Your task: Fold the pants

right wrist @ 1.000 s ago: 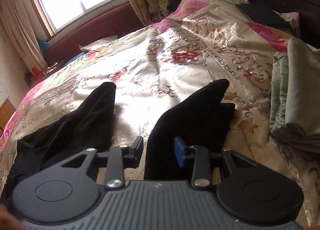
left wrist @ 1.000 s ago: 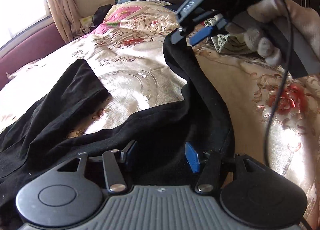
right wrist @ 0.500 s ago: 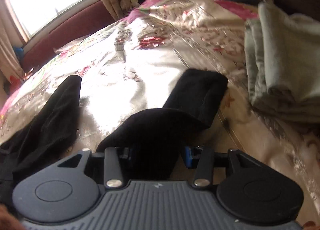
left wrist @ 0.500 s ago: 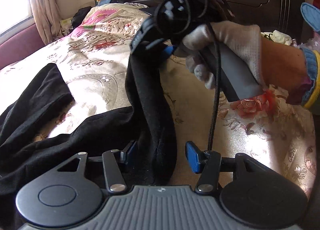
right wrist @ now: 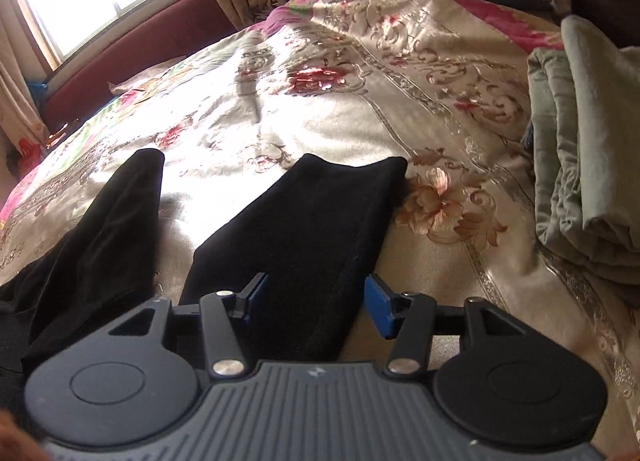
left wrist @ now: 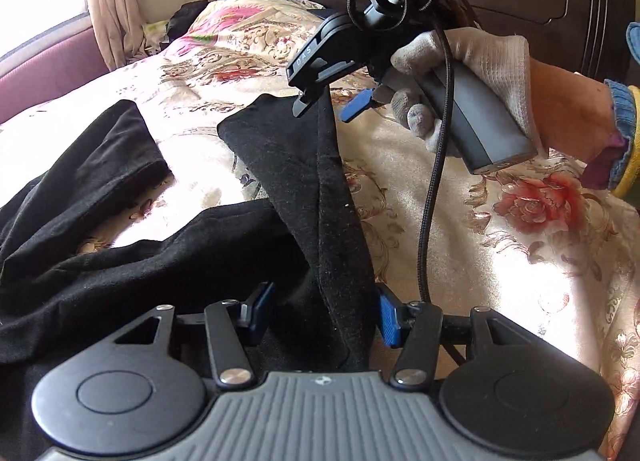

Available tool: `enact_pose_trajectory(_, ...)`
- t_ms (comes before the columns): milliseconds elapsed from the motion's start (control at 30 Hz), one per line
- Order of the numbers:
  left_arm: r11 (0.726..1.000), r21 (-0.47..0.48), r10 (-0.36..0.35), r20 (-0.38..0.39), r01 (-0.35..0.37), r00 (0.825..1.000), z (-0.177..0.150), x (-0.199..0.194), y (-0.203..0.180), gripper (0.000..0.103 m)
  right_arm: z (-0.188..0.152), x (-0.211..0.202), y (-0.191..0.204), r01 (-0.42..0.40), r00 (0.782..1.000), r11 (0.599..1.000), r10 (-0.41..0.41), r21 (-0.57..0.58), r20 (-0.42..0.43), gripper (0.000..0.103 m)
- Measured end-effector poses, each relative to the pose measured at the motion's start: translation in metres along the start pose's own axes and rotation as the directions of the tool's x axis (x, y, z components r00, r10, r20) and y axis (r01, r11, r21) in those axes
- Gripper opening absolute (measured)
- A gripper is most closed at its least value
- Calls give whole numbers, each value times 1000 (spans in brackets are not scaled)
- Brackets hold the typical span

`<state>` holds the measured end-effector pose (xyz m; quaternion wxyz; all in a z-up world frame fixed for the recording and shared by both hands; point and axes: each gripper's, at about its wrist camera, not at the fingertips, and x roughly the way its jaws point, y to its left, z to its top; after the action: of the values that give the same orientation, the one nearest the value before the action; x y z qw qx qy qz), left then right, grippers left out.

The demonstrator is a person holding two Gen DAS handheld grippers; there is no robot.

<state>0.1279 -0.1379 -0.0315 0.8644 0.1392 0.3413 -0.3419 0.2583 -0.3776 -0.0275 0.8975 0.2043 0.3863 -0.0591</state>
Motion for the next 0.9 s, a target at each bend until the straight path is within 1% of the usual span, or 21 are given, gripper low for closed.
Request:
enact_pose_trajectory(33,1000,-1,-8,0,8,1000,0,0,-1,66,-1,1,-4,5,1000,1000,-5,11,0,54)
enact_pose_trajectory(100,1000,10,-11,-4,11,1000,-2,3,-4,66,0,10,-9,13,999,999,-12,45,-31,56)
enact_pose_trajectory(167,999,33,1,-5,-1,1000,-2,5,-9,66,3,16,-4,22,999,999,-22,31,-26,56)
enact_pose_trajectory(233,1000,29,-3,-6,3,1000,0,4,-10,66,8,24,2,50,998,998,-50,29,-28,56)
enact_pose_trajectory(267,1000,24,-5,-7,5,1000,1,4,-10,66,11,28,6,54,998,998,-53,32,-26,53)
enact_pose_trajectory(300,1000,18,-5,-9,5,1000,1,5,-9,66,14,30,7,46,999,999,-45,29,-16,33)
enact_pose_trajectory(333,1000,14,-2,-12,2,1000,2,6,-9,66,15,31,6,41,999,998,-40,45,-21,17)
enact_pose_trajectory(367,1000,13,3,-14,-3,1000,2,6,-9,66,17,28,1,-3,999,996,6,90,-33,6)
enact_pose_trajectory(400,1000,12,4,-17,-4,1000,3,6,-9,66,18,20,-5,-46,999,991,48,125,-20,5)
enact_pose_trajectory(433,1000,10,2,-17,-2,1000,4,5,-9,66,19,8,-10,-57,998,990,57,131,5,5)
enact_pose_trajectory(467,1000,11,-6,-11,6,1000,6,4,-9,66,19,-5,-13,-62,998,990,59,128,28,5)
enact_pose_trajectory(533,999,31,-21,13,21,1000,8,-1,-13,66,20,-46,-27,-81,993,989,70,123,94,5)
enact_pose_trajectory(600,998,57,-41,34,39,999,11,-7,-20,66,17,-84,-44,-73,988,989,55,127,141,5)
enact_pose_trajectory(667,995,65,-76,36,74,996,12,-9,-27,66,8,-121,-67,-22,986,990,-1,143,165,5)
enact_pose_trajectory(733,993,76,-93,25,90,995,11,-8,-36,66,-6,-141,-92,51,988,985,-74,164,138,5)
enact_pose_trajectory(800,991,103,-89,12,87,996,9,-7,-44,66,-22,-144,-113,139,983,975,-157,173,92,5)
enact_pose_trajectory(833,990,120,-81,8,79,997,8,-8,-47,66,-30,-140,-123,194,977,966,-207,169,60,5)
enact_pose_trajectory(900,990,132,-59,4,57,998,7,-14,-45,66,-48,-125,-140,269,963,948,-268,172,-29,6)
